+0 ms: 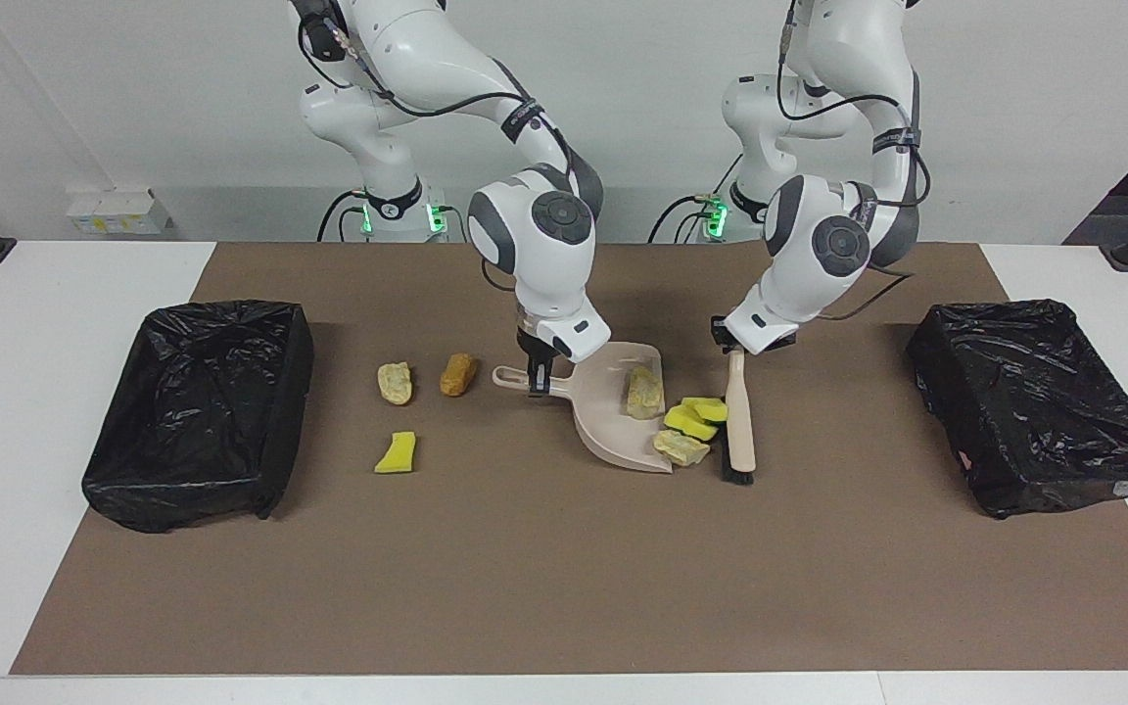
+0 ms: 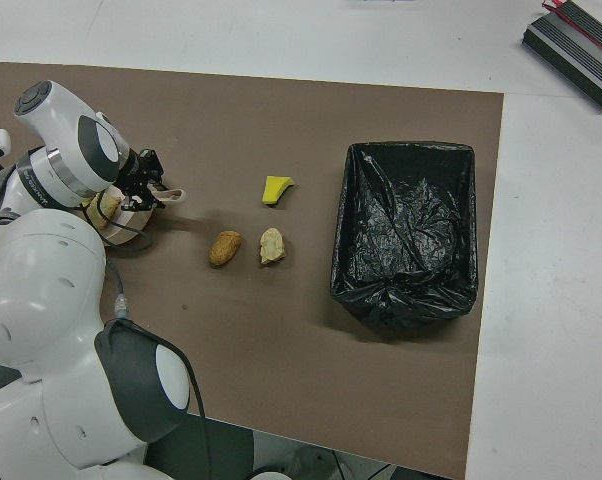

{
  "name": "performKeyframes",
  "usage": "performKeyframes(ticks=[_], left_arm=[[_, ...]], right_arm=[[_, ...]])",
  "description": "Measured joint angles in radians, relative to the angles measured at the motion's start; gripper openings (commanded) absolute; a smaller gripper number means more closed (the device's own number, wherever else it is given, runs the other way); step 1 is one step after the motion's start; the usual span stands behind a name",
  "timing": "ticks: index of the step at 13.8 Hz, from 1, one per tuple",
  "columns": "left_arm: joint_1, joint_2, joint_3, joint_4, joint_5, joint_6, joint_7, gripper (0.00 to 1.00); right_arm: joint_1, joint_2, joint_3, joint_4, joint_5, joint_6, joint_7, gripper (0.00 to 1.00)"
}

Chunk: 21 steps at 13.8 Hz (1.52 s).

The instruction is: Sweep and dump trash in bin

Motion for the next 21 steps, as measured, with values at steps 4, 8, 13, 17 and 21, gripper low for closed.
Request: performKeyframes(ticks=[4, 8, 13, 17, 21], left_arm=[[-0.088, -0.004, -0.005, -0.004, -0.026, 0.011, -0.083, 0.00], [-0.157, -0.014, -0.007, -0.008, -0.061, 0.011, -0.134, 0.00], [-0.194, -0.023, -0.008, -0.010, -0.111, 0.011, -0.202, 0.00], [-0.204, -0.026, -0.007, -0.009, -0.113, 0.011, -0.223, 0.00], [-0.204, -0.035, 0.001, 0.011, -0.086, -0.011, -0.223, 0.00]], right_arm=[[0.000, 0.000, 0.000, 0.000, 0.000, 0.000, 0.000, 0.00], [0.000, 0.000, 0.000, 0.000, 0.000, 0.000, 0.000, 0.00], [-0.001, 0.000, -0.001, 0.000, 0.000, 0.000, 0.000, 0.00], [-0.008, 0.000, -0.002, -0.002, 0.000, 0.003, 0.000, 0.00], [-0.017, 0.000, -0.002, -0.015, 0.000, 0.048, 0.000, 0.00]])
